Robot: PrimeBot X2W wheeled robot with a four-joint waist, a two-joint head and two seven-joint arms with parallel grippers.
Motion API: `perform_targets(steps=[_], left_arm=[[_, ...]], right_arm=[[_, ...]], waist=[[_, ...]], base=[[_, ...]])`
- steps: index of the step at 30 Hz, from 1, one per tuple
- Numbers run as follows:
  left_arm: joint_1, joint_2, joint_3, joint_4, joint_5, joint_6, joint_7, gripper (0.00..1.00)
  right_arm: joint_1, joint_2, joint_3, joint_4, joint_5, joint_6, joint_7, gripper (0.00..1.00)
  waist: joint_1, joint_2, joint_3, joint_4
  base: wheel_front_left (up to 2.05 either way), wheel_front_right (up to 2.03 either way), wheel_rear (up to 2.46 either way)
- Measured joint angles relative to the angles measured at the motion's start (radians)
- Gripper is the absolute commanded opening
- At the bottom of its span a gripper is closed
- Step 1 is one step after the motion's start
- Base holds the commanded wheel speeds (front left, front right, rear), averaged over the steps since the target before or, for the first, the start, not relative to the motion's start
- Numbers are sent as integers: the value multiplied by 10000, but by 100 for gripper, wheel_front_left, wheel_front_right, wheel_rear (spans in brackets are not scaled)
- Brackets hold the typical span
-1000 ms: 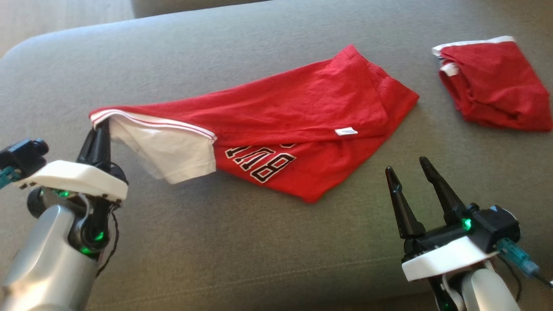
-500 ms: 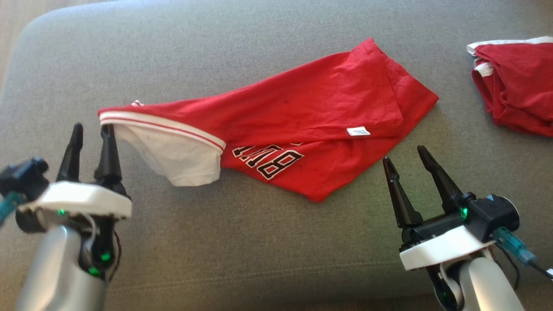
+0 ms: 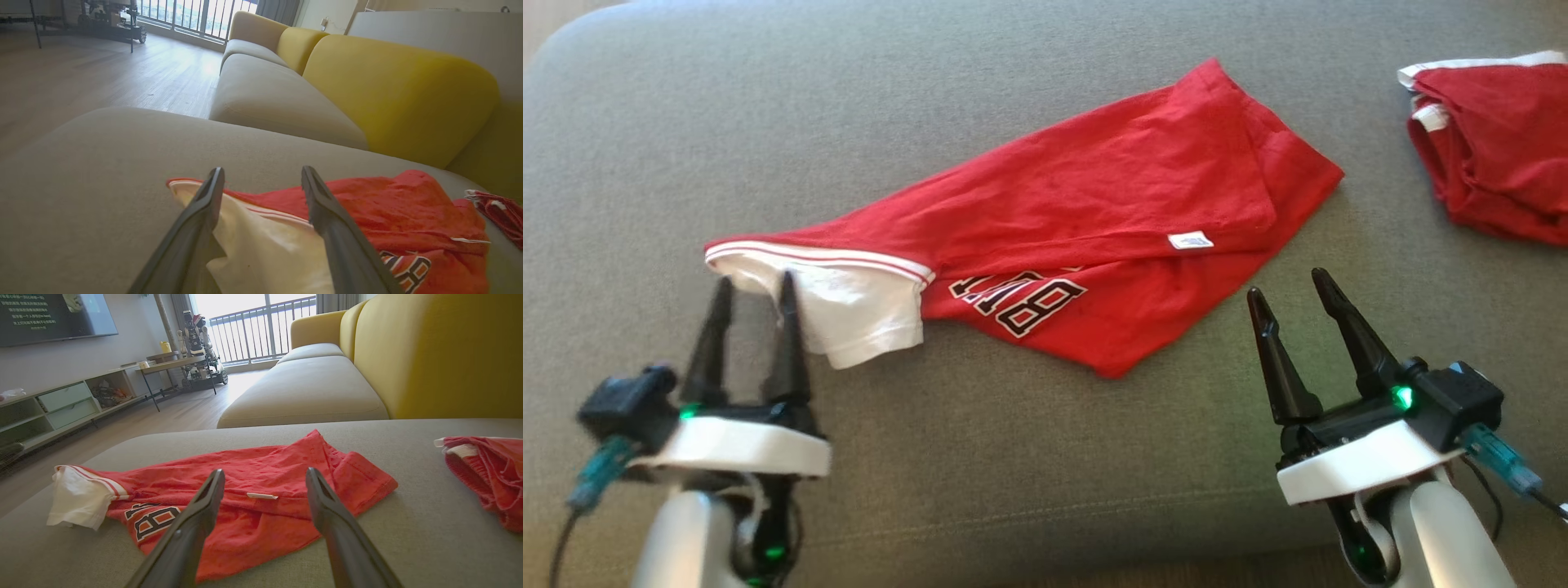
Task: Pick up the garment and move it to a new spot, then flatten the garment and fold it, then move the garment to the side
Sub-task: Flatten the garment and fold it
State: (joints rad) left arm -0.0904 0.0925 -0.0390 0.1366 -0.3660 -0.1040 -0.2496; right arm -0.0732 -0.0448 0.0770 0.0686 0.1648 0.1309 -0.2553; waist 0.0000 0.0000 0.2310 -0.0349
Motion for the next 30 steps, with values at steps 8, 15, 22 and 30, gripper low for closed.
perform_targets(steps=[8,15,22,30], left_arm=[[-960,167,-579,407,617,251,119,100],[-294,63,226,94,1003,1707,63,100],[1330,-265,458,-637,1009,2117,2,100],[1235,-318,-148,681,1195,1603,0,100]], right_arm=[[-97,0,215,2,161,0,0,100],[-263,-2,86,-52,407,0,0,100],[-254,-2,-56,-46,477,0,0,100],[-256,-2,-38,-33,460,0,0,100]], waist=[[0,0,85,-533],[0,0,471,-1002],[0,0,513,-804],[0,0,295,-592]], base=[[0,0,0],[0,0,0],[0,0,0],[0,0,0]])
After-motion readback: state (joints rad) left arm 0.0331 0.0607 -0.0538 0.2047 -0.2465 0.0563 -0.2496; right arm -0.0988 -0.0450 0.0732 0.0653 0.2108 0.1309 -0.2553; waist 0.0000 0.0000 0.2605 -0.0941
